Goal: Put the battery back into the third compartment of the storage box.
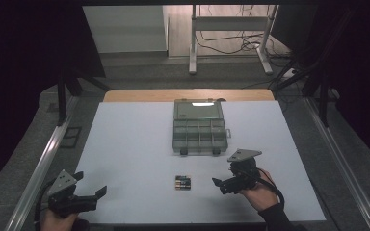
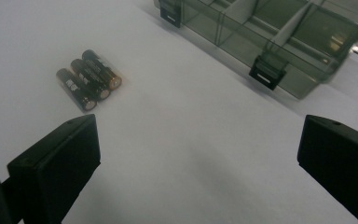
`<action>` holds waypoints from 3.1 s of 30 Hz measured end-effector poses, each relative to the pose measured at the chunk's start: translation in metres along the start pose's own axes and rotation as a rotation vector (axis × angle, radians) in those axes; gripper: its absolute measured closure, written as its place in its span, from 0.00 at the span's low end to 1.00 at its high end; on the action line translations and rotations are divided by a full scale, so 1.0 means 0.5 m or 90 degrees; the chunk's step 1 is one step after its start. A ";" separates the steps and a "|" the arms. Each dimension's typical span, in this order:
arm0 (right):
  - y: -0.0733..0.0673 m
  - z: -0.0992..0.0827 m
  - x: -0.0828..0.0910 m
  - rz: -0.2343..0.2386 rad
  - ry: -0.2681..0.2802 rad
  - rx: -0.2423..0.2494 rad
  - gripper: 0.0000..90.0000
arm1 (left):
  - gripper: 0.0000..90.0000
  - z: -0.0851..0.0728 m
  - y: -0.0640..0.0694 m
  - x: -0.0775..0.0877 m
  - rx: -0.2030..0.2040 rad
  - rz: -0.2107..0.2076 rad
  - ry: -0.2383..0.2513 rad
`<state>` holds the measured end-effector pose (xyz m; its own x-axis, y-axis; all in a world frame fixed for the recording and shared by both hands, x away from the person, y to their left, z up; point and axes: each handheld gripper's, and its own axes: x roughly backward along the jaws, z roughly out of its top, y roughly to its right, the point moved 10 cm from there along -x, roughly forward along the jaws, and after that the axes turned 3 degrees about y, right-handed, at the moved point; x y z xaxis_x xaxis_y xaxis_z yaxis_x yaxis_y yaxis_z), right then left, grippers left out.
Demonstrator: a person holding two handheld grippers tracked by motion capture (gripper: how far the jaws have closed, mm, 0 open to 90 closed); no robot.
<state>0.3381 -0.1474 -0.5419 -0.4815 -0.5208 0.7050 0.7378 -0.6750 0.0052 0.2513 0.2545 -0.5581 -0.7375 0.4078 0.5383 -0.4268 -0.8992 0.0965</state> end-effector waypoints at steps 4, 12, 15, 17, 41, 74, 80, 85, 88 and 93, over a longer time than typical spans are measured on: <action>-0.006 0.013 -0.019 0.008 -0.007 0.010 0.00 | 0.00 -0.001 0.000 -0.001 -0.002 0.003 -0.003; -0.009 0.024 -0.057 0.007 -0.037 0.033 0.00 | 0.00 -0.002 0.000 -0.003 -0.006 0.007 -0.009; -0.017 0.031 -0.072 0.018 -0.044 0.049 0.00 | 0.00 -0.002 0.000 -0.003 -0.006 0.008 -0.009; -0.020 0.033 -0.076 0.020 -0.048 0.047 0.00 | 0.00 -0.002 0.000 -0.003 -0.006 0.008 -0.009; -0.104 0.084 -0.158 0.096 -0.140 0.081 0.41 | 0.01 -0.003 0.001 -0.003 -0.010 0.005 -0.012; -0.134 0.073 -0.210 0.143 -0.174 0.176 0.85 | 0.02 -0.003 0.003 -0.003 -0.014 0.000 -0.014; -0.128 0.080 -0.199 0.142 -0.160 0.164 0.85 | 0.02 -0.003 0.002 -0.003 -0.013 0.000 -0.014; -0.114 0.091 -0.185 0.139 -0.143 0.142 0.85 | 0.02 -0.003 0.002 -0.003 -0.013 0.000 -0.014; -0.100 0.097 -0.178 0.138 -0.132 0.128 0.85 | 0.02 -0.003 0.002 -0.003 -0.013 0.000 -0.014; -0.079 0.107 -0.169 0.133 -0.117 0.101 0.85 | 0.02 -0.003 0.002 -0.004 -0.012 0.000 -0.015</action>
<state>0.3749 -0.0489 -0.5637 -0.2286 -0.5266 0.8188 0.8832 -0.4660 -0.0531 0.2514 0.2531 -0.5603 -0.7253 0.4036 0.5578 -0.4369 -0.8959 0.0801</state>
